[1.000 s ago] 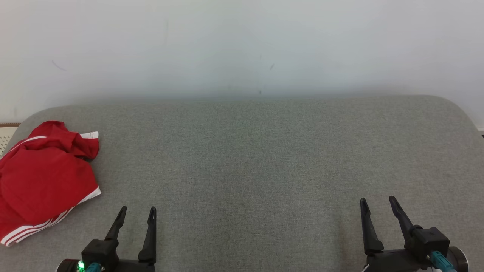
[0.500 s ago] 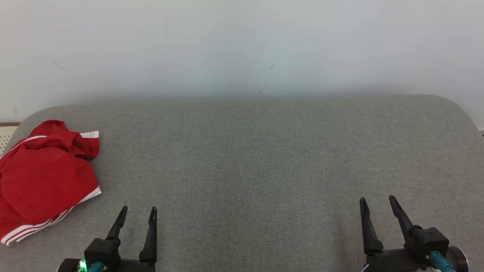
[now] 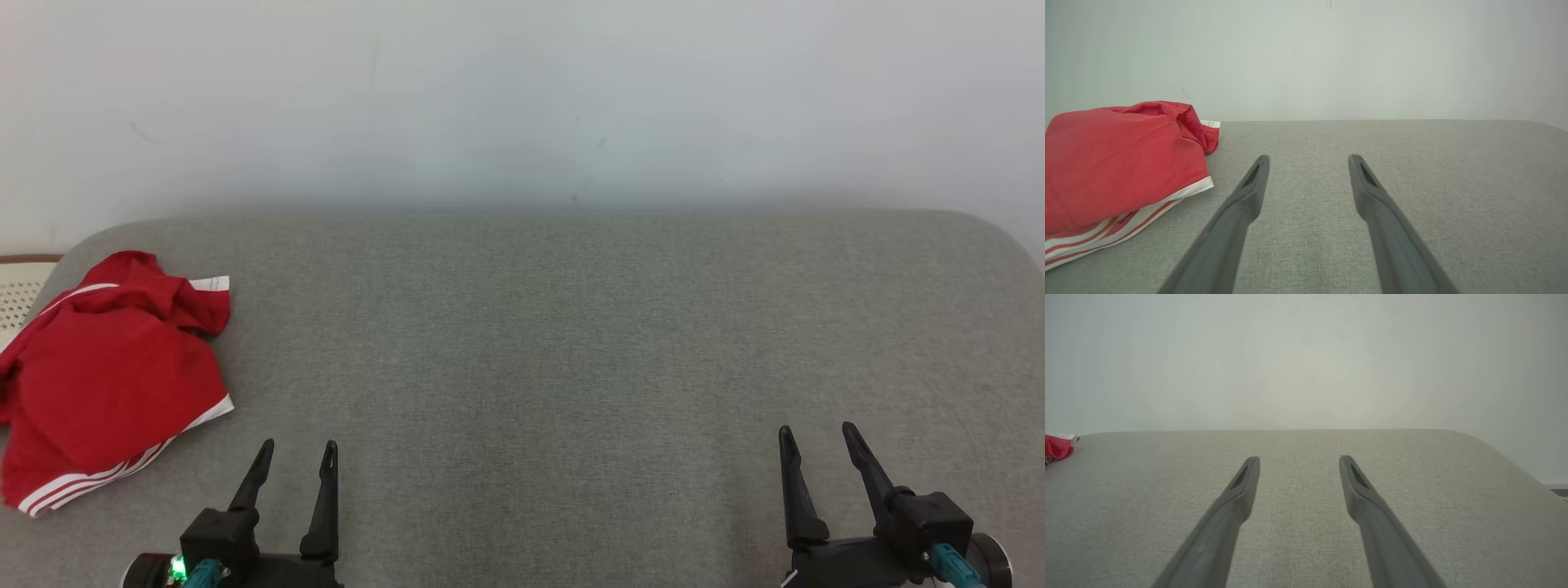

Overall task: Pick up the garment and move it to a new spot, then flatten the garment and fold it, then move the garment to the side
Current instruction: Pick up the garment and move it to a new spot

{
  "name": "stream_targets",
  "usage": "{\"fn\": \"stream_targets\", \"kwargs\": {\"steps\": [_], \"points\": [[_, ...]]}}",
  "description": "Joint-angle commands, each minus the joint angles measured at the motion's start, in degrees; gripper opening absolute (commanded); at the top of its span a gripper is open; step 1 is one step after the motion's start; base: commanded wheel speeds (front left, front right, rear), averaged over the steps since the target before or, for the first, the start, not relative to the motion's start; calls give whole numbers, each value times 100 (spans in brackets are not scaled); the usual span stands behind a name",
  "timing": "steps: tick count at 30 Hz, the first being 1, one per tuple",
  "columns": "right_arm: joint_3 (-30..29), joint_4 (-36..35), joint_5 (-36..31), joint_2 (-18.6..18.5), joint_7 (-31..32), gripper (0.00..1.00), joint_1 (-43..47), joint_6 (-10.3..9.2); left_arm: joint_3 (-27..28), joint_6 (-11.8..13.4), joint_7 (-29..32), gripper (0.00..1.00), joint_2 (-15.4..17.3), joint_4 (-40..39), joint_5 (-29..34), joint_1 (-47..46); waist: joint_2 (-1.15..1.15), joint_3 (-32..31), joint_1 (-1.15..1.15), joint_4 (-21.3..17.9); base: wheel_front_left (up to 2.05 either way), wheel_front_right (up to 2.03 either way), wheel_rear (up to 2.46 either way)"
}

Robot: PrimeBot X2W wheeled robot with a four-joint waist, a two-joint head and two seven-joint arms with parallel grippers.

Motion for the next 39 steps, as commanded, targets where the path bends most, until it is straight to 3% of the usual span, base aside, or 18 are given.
{"fn": "stream_targets", "kwargs": {"steps": [1, 23, 31, 39], "points": [[13, -15, 17, -12, -38, 100, -5, 2, 15, 17, -32, 100, 23, 10, -39, -32, 0, -2, 0, 89, 0, 0, 0], [658, -216, 99, 4, -27, 100, -228, 2, 233, 176, -26, 100, 93, -151, -197, 35, 0, 112, 0, 1901, 0, 0, 0], [851, -198, 158, 17, -35, 100, -269, 2, 310, 189, -26, 100, 81, -219, -242, 107, 0, 143, 0, 2243, 0, 0, 0], [900, -222, 185, -5, -4, 100, -293, 2, 366, 190, -26, 100, 26, -283, -276, 99, 0, 188, 0, 2316, 0, 0, 0]]}}
